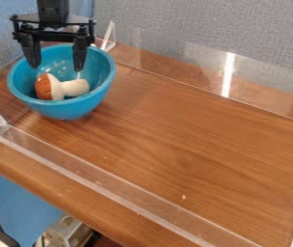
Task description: Put the mushroom in the blue bowl
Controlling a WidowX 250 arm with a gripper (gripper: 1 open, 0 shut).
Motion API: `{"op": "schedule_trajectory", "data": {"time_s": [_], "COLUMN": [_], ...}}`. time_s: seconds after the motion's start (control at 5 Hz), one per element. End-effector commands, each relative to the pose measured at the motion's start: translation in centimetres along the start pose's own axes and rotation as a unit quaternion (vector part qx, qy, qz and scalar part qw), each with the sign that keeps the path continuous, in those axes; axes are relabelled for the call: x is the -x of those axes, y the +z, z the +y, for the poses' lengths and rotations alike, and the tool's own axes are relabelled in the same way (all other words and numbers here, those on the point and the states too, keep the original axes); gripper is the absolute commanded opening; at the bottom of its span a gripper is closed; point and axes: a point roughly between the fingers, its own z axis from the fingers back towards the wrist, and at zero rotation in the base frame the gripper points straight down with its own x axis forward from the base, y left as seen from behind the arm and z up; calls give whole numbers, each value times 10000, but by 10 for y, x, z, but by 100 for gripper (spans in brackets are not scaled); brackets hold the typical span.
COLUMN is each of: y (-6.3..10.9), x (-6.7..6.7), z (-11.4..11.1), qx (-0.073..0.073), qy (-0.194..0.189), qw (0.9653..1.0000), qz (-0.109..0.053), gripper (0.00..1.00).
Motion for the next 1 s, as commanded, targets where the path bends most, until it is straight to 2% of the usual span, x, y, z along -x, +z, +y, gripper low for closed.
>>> {"op": "schedule_trajectory", "data": {"time_s": [0.0,0.8], "y": [16,-6], "x": [-7,-11], "z": [-3,-8], "qx": [11,-60], "qy": [-37,-96], "qw": [9993,9996], "qz": [-364,-271], "gripper": [100,100]}}
